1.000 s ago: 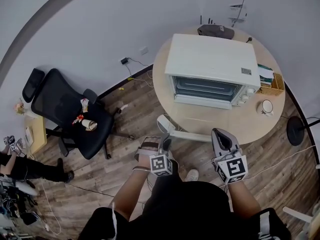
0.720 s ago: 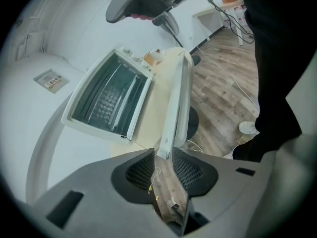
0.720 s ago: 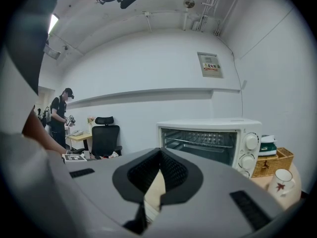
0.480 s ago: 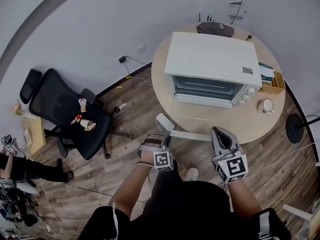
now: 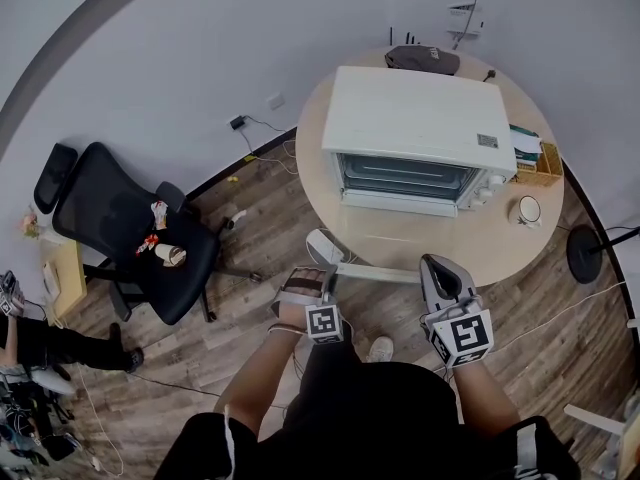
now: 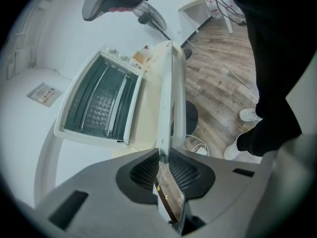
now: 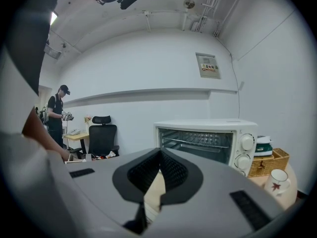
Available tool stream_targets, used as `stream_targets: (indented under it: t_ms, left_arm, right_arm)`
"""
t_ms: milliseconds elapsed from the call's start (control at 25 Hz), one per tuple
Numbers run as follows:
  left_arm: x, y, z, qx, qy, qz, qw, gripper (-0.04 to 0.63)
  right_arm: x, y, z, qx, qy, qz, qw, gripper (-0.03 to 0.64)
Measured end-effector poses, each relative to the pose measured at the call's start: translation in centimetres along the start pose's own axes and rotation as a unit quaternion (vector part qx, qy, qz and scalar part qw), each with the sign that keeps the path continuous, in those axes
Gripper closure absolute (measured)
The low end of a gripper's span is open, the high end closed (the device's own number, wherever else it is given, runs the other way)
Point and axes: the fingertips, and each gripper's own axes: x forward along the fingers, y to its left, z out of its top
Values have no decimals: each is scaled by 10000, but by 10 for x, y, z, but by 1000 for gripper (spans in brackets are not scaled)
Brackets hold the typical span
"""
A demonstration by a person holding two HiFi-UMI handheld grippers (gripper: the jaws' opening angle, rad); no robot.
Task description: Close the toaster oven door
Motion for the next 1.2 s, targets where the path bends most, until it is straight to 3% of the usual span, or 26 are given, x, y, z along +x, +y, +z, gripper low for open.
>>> stream_targets:
  t_ms: [360,920,1200]
  left_arm:
    - [-9,11,1,180,78,-6,9998,543]
    - [-36,71,8,-42,41,806,9967,565]
    - [-42,85,8,-73,11,915,9958,566]
  right_arm:
    - [-5,0,4,-19,-59,-35,10000,620]
    - [-8,-4,7,27,-152,-49,9999,620]
    - [-10,-2,12,7,-196,-56,9998,620]
